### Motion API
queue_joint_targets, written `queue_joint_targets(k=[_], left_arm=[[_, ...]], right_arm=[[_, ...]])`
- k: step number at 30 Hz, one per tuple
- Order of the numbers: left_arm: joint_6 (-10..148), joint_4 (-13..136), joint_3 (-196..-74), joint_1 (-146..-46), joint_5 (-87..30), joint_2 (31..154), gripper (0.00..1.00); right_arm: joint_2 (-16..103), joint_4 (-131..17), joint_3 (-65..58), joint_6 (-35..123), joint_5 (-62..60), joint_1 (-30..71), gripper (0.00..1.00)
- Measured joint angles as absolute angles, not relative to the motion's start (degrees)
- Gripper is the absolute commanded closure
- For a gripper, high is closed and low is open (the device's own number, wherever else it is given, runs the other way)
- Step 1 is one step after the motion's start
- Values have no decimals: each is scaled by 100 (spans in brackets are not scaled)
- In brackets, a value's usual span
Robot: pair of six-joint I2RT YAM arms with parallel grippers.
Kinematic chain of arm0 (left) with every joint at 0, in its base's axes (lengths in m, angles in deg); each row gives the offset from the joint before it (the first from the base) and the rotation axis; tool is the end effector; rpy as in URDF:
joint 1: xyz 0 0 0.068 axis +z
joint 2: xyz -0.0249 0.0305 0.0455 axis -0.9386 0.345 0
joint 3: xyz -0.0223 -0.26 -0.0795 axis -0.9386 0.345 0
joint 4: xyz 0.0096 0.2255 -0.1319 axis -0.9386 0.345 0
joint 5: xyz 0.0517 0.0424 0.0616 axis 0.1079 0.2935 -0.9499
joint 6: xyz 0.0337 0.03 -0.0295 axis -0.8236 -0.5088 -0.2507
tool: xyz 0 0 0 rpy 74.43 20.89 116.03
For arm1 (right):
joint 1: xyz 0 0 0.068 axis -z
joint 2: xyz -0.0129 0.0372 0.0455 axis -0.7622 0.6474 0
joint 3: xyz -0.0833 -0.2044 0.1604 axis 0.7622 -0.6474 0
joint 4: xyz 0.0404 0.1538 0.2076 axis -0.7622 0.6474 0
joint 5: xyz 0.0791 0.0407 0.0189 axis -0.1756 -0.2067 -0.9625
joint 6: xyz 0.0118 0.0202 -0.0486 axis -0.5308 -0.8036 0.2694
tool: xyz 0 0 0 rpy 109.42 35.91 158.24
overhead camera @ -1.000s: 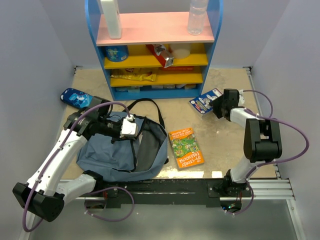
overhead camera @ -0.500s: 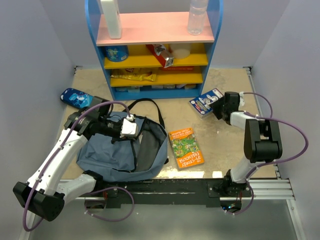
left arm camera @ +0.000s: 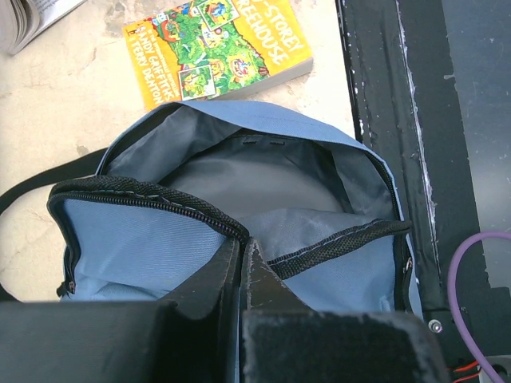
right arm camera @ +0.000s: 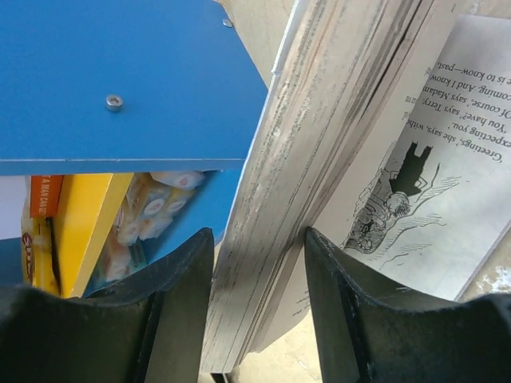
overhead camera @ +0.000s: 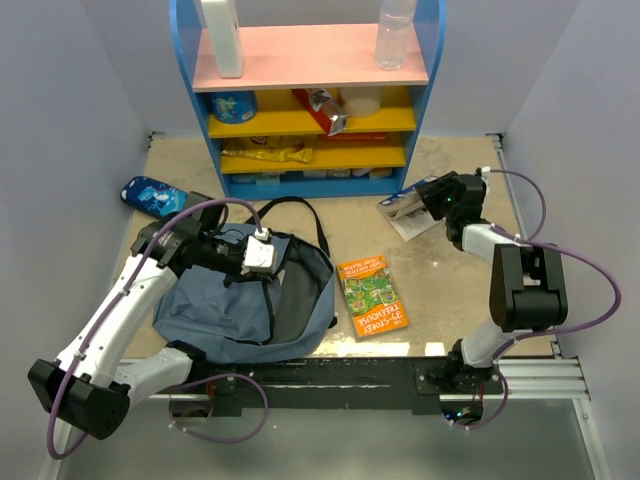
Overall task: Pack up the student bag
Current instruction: Pick up the book from the center of the board.
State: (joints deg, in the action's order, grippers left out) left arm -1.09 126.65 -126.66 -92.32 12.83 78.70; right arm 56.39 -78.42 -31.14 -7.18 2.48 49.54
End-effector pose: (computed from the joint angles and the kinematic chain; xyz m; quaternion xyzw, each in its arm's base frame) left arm 0.1583 -0.0949 0.3316 0.6506 0.5992 -0.3141 0.3449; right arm 0.3504 0.0032 0.1966 0.3890 0.7471 0.2873 0.4560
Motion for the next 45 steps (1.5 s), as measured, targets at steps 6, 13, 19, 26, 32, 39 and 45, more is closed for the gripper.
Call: queue_joint_targets(k=[6,13,19,26,32,39,45], left_arm=[[-107,12665,-12666,-9232,1285,7872,100],[-107,12662,-12592,-9234,1292,7872,100],[-107,12662,-12570,-9234,1335,7872,100],[-107,12662,-12570,-9232,1344,7872,100],[-100,12660,-12570,-9232,1346,7877,100],[-32,12632,-12574,-9232,1351,7903,100],[48,12621,-12703,-9232,1344,7914,100]], right_arm=[[5978,-7799,-3007,-749,108,4958,50],[6255,-7031,-2963,-631,99,4958,49],[6251,-6559,-2959,-541,-52,4901,62],[6153,-6360,-2845,-572,-211,4897,93],[5593,-5960,-2825,-412,-314,4864,100],[4011,-5762,-3409,-371,-751,4827,100],[2085,-5359,-4038,-445,-1413,4564,100]])
